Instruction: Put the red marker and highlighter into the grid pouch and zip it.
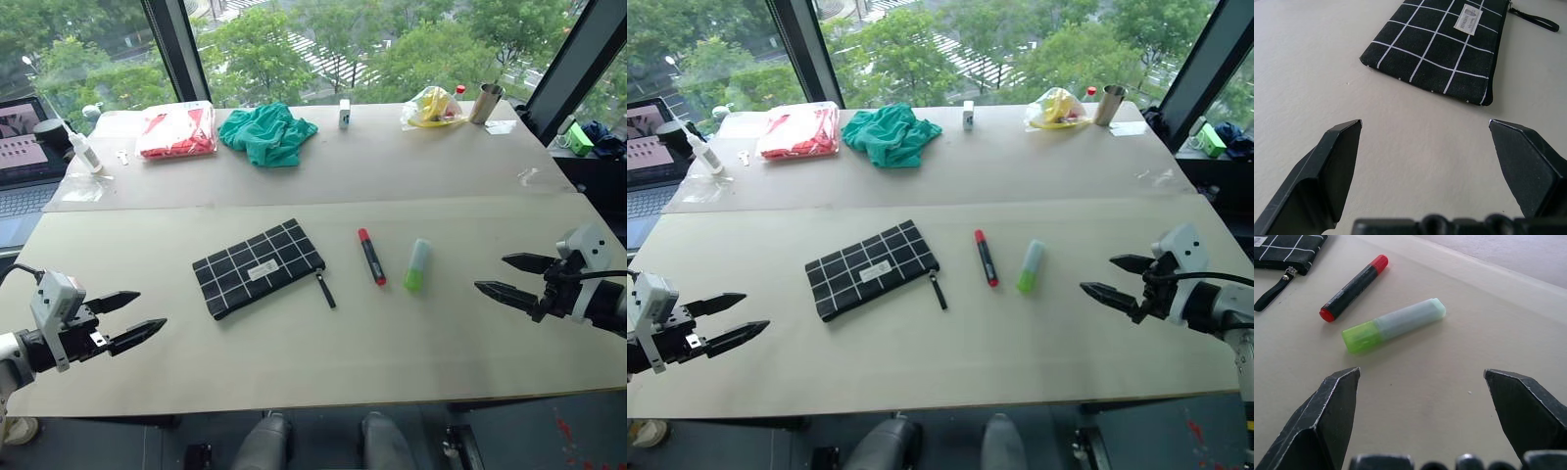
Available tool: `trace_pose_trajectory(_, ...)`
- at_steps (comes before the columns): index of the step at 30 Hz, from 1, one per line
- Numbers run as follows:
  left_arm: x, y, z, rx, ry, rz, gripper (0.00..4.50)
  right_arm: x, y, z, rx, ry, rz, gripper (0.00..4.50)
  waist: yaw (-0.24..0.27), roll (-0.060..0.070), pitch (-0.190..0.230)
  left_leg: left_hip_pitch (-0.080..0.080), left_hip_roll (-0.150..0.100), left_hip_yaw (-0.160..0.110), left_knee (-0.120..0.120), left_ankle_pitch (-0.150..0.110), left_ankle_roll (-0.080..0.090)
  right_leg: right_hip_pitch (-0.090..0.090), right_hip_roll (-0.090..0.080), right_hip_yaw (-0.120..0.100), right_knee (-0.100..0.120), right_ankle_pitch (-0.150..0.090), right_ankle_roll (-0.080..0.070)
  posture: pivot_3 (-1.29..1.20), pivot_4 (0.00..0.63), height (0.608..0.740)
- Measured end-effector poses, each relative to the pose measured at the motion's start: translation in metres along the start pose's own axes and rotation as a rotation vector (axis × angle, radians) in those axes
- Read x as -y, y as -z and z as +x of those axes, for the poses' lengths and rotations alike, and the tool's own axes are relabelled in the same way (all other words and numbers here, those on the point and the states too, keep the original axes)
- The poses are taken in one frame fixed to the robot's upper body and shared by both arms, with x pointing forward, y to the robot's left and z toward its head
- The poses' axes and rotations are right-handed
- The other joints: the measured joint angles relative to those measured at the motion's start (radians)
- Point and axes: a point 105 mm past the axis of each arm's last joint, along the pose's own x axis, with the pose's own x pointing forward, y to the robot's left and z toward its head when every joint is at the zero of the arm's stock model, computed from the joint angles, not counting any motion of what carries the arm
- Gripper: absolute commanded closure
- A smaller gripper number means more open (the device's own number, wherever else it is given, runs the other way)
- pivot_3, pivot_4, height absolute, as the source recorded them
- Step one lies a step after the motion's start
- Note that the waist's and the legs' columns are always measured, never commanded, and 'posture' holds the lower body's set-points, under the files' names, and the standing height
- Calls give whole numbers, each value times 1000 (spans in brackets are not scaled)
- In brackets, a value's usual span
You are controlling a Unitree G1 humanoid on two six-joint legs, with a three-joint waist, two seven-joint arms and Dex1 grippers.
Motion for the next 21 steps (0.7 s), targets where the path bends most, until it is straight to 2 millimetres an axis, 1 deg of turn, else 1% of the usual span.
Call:
trace_pose_trajectory(2,0,0,0,0,-1,0,0,0,0,0,0,0,0,31,0,0,0,0,0,0,0,0,0,0,0,0,0,0,0,0,150,740)
trace_pose_trajectory(5,-3,-7,5,34,-18,8,0,-3,0,12,-1,-2,-5,31,0,0,0,0,0,0,0,0,0,0,0,0,0,0,0,0,150,740)
trace_pose_trajectory(7,-4,-13,10,72,-16,9,0,-6,-1,24,7,-6,20,527,0,0,0,0,0,0,0,0,0,0,0,0,0,0,0,0,150,740)
trace_pose_trajectory(8,-3,-17,13,88,1,7,0,-6,-4,31,20,-5,33,640,-1,0,0,0,0,0,0,0,0,-1,0,0,0,0,0,0,150,740)
trace_pose_trajectory(9,-1,-19,15,97,21,2,0,-6,-10,35,33,-3,41,1059,-1,0,0,0,0,0,0,0,0,-1,0,0,0,0,-1,0,150,740)
trace_pose_trajectory(10,0,-20,16,99,38,10,0,-7,-15,37,47,-5,38,1345,-1,0,0,0,0,0,0,0,0,-1,0,0,0,0,-1,0,150,740)
trace_pose_trajectory(12,0,-12,15,76,52,83,0,-21,-31,43,80,-69,8,1942,-2,0,0,0,1,0,0,0,0,-2,0,0,0,0,-1,0,150,740)
trace_pose_trajectory(13,-1,-2,13,44,59,150,0,-34,-41,50,103,-131,-12,2339,-7,0,0,1,2,1,0,-1,-1,-2,1,-1,0,1,-1,0,150,740)
trace_pose_trajectory(15,-1,9,12,14,76,221,0,-56,-55,63,140,-230,-33,3005,-14,0,0,1,3,3,0,-1,-1,-2,1,-1,0,1,-2,0,150,740)
trace_pose_trajectory(16,-1,10,12,9,86,269,0,-71,-60,71,151,-297,-50,3288,-13,0,0,1,3,2,0,-1,-1,-2,1,-2,-1,1,-2,0,150,740)
trace_pose_trajectory(19,-4,8,12,23,74,362,0,-100,-69,91,164,-426,-78,4350,-7,0,0,1,2,3,0,-1,-1,-2,0,-2,-1,1,-2,0,150,740)
trace_pose_trajectory(20,-6,6,12,26,68,399,0,-109,-69,98,160,-462,-88,4430,-2,0,0,0,2,2,0,-1,-1,-2,0,-2,-1,1,-2,0,150,740)
trace_pose_trajectory(21,-7,5,12,33,58,443,0,-114,-70,108,150,-475,-119,4430,0,0,0,1,2,2,0,-1,-1,-2,0,-2,-1,1,-2,0,150,740)
